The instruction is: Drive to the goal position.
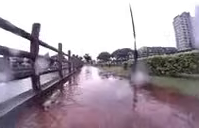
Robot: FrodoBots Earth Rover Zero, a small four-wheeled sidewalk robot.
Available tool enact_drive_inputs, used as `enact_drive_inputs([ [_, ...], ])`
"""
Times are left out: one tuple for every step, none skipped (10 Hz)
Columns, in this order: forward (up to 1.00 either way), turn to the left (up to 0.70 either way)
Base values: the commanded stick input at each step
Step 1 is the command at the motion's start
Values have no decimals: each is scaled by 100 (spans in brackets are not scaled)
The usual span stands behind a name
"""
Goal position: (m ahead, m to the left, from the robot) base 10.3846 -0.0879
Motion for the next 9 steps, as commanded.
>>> enact_drive_inputs([
  [100,0],
  [100,0],
  [100,0],
  [100,0],
  [100,0],
  [100,0],
  [100,0],
  [100,0],
  [100,0],
])
